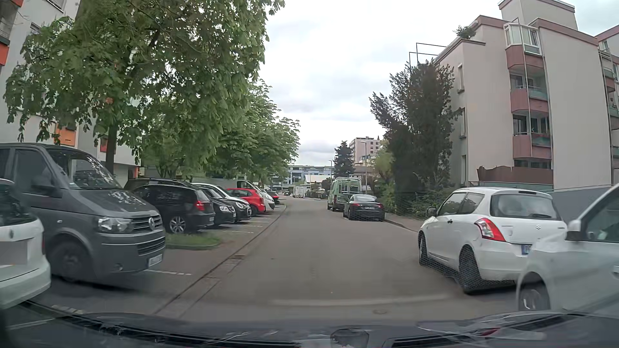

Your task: Follow the waypoints while adhering to traffic rules and regulations

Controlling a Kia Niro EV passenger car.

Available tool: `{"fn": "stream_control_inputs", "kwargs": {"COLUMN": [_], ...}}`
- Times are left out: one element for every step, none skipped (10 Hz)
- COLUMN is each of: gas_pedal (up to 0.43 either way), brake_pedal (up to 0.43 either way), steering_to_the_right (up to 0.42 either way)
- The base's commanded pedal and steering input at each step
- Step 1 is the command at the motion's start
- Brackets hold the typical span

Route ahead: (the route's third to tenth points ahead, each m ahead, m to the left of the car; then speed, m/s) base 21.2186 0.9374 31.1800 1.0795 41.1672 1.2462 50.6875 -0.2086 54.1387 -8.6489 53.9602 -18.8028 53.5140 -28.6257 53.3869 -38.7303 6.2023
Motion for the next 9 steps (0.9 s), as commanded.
{"fn": "stream_control_inputs", "kwargs": {"gas_pedal": [0.028,0.028,0.028,0.028,0.028,0.028,0.028,0.028,0.028], "brake_pedal": [0.0,0.0,0.0,0.0,0.0,0.0,0.0,0.0,0.0], "steering_to_the_right": [-0.004,-0.004,-0.004,-0.004,-0.004,-0.004,-0.004,-0.004,-0.004]}}
